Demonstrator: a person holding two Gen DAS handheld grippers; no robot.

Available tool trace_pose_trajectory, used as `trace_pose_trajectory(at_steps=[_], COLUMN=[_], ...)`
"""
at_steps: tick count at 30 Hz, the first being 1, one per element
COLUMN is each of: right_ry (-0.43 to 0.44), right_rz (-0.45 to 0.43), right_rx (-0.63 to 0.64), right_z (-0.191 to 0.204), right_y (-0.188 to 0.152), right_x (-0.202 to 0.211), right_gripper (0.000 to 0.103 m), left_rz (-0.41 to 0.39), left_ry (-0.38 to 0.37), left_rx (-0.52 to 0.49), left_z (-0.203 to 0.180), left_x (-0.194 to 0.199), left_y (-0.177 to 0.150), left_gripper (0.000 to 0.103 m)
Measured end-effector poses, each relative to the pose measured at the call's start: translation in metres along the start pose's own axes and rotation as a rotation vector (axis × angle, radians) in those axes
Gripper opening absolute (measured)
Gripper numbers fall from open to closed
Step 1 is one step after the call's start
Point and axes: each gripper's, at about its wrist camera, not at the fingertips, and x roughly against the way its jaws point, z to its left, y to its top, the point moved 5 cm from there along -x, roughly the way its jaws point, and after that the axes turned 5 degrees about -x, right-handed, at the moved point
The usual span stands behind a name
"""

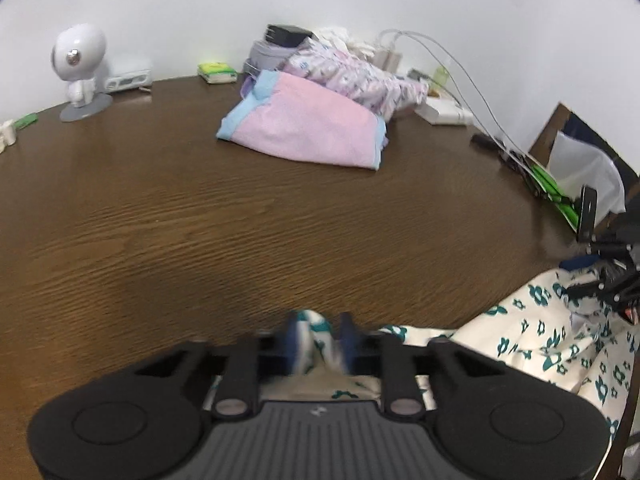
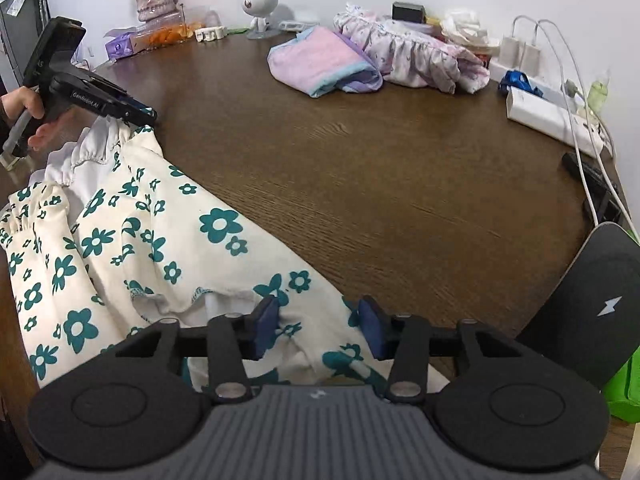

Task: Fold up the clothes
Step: 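Grasp the folded shirt edge with the left gripper while the right gripper grasps too, then open both grippers and release the folded shirt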

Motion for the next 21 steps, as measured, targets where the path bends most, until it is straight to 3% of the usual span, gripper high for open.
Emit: trace_pose_trajectory(at_steps=[1, 3, 6, 11, 15, 17, 19, 21], right_ry=[0.004, -0.019, -0.065, -0.133, -0.161, -0.166, -0.185, -0.208], right_rz=[-0.005, -0.019, -0.067, -0.181, -0.201, -0.194, -0.171, -0.146], right_rx=[0.007, 0.042, 0.071, 0.118, 0.131, 0.113, 0.083, 0.05], right_z=[0.003, 0.011, 0.019, 0.035, 0.053, 0.056, 0.054, 0.051], right_y=[-0.001, -0.003, -0.002, -0.009, -0.038, -0.053, -0.063, -0.071], right_x=[0.001, 0.005, 0.02, 0.06, 0.081, 0.085, 0.081, 0.076], right_gripper=[0.017, 0.007, 0.004, 0.002, 0.0, 0.0, 0.0, 0.0], left_rz=[-0.01, -0.039, -0.096, -0.192, -0.273, -0.321, -0.305, -0.27], left_ry=[0.0, 0.037, 0.091, 0.319, 0.403, 0.386, 0.351, 0.369], left_rx=[0.011, 0.0, -0.02, -0.172, -0.077, 0.053, 0.126, 0.134], left_z=[0.0, -0.006, -0.021, -0.084, -0.116, -0.121, -0.123, -0.12], left_x=[0.002, 0.015, 0.041, 0.094, 0.125, 0.133, 0.13, 0.121], left_y=[-0.001, -0.003, -0.008, -0.055, -0.11, -0.129, -0.141, -0.148], left_gripper=[0.007, 0.005, 0.005, 0.005, 0.005, 0.004, 0.005, 0.007])
